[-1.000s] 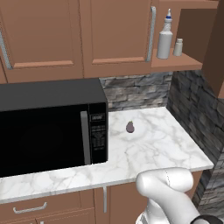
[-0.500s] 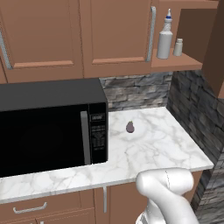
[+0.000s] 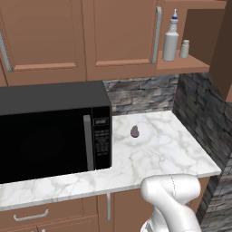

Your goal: Pick the sponge and spray from the cabinet and place them on the counter.

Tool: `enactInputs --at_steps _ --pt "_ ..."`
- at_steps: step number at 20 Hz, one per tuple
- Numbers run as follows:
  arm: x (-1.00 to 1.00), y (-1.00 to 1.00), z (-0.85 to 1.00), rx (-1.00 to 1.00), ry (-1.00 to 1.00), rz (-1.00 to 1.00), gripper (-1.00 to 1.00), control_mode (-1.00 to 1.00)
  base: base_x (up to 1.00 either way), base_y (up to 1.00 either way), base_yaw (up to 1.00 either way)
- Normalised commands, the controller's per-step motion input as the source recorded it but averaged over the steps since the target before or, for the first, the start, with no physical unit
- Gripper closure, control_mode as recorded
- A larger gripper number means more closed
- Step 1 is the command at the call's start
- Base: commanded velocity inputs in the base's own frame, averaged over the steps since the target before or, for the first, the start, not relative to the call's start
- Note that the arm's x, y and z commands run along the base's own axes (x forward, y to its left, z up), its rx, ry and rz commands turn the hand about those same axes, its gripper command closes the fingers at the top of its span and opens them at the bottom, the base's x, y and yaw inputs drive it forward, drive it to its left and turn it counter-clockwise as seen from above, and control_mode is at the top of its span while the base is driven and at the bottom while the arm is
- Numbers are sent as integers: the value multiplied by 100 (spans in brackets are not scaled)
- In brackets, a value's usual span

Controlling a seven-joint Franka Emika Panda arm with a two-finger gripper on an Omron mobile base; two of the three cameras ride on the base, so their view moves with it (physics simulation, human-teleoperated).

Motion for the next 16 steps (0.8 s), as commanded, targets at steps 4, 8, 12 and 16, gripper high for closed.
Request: enactInputs --at_steps 4,8,12,16 --pt "10 15 0 -14 17 -8 -100 -100 0 0 0" --pt "20 9 0 -15 25 -11 -100 -100 0 0 0" --pt "27 13 0 -15 27 -12 -100 -100 0 0 0" --pt "34 26 0 -16 27 -11 -100 -100 0 0 0"
